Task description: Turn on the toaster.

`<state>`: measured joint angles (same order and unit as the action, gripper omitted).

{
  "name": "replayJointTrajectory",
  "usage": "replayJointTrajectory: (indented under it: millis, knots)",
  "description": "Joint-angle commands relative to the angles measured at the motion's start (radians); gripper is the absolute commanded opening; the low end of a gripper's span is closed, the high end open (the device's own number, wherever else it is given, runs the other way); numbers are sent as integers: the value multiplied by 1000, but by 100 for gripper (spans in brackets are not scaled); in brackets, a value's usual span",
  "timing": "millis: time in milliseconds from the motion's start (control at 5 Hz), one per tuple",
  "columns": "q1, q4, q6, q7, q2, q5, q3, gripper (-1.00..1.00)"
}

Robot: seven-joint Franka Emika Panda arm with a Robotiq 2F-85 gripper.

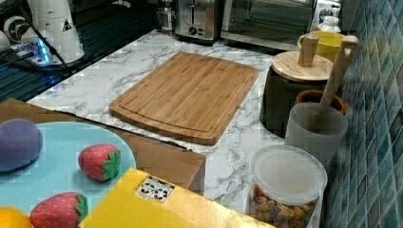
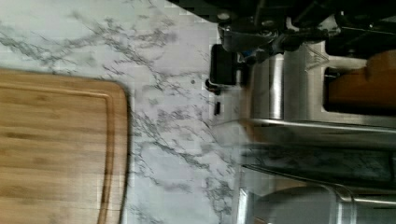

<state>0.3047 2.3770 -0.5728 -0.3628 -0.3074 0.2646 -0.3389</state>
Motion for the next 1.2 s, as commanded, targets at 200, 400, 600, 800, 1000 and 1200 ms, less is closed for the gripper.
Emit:
replayJointTrajectory:
  millis: [200, 400, 600, 800, 1000, 1200]
  knots:
    - [-26, 41, -32, 176, 71, -29, -40, -100]
    - [-43, 44, -60, 211, 67, -27, -14, -100]
    - [-40, 45, -74, 182, 64, 5, -1, -100]
    - [-26, 32, -51, 127, 103, 42, -4, -100]
    - [8, 14, -60, 115, 135, 52, -5, -100]
    - [13, -8, -61, 109, 156, 60, -13, -100]
